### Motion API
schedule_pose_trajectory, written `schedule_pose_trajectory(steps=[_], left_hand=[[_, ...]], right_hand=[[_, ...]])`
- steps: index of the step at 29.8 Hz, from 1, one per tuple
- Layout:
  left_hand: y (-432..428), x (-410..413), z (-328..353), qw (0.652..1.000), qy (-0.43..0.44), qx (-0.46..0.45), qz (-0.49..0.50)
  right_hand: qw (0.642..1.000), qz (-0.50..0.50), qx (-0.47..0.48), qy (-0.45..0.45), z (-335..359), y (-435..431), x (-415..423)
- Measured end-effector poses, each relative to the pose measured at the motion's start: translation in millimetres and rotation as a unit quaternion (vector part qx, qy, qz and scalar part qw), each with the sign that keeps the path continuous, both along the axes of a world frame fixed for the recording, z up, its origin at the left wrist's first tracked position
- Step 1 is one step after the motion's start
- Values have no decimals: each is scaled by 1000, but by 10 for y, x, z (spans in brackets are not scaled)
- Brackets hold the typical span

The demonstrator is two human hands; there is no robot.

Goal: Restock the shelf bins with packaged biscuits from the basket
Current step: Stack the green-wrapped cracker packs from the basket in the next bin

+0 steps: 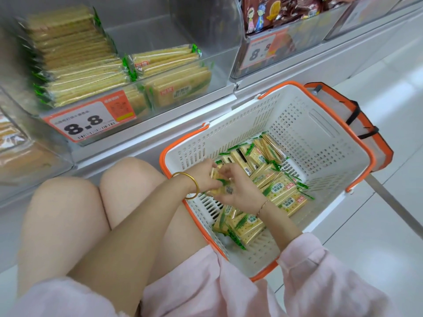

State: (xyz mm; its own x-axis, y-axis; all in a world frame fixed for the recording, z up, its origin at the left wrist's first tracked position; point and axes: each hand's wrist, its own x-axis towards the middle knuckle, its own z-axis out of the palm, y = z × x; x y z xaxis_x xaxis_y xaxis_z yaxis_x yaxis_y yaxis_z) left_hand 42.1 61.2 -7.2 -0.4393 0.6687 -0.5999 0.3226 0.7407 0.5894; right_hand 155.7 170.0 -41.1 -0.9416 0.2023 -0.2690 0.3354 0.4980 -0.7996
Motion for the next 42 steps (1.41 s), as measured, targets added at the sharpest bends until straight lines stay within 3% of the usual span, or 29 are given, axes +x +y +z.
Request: schedule_pose_trajectory(steps=[2,4,6,10,13,16,22,27,29,31,33,36,42], left_hand=[[-5,-54,-1,998,22,22,59],[-21,-127,-8,984,22,52,170],[-30,-195,-21,961,21,78,264],[10,-224,-1,942,0,114,316],[10,-203,7,943,-10,123,311],[-10,-215,0,941,-10,120,317],[-33,-220,17,937,-19,122,328],[-36,-234,39,928,-52,129,345],[-35,-228,49,917,-67,146,365],[-28,-235,33,916,-59,149,368],[-35,-242,34,913,-44,151,376],[-47,-262,32,898,-71,158,405],[-49,-191,74,905,-143,165,366]], right_hand=[[997,-46,-60,-1,11,76,-24],[980,-172,-93,-21,-36,166,-5],[965,-239,-2,-103,-206,198,16],[951,-55,131,-273,-606,-33,68],[890,14,282,-357,-768,-269,120],[850,8,383,-363,-900,-419,133],[814,49,432,-385,-1029,-438,182],[876,-39,345,-334,-921,-359,165],[921,-93,245,-287,-793,-296,121],[956,-178,87,-217,-618,-203,81],[952,-276,-59,-119,-421,-101,102],[916,-354,-188,7,-163,4,207],[889,-368,-263,79,155,95,238]])
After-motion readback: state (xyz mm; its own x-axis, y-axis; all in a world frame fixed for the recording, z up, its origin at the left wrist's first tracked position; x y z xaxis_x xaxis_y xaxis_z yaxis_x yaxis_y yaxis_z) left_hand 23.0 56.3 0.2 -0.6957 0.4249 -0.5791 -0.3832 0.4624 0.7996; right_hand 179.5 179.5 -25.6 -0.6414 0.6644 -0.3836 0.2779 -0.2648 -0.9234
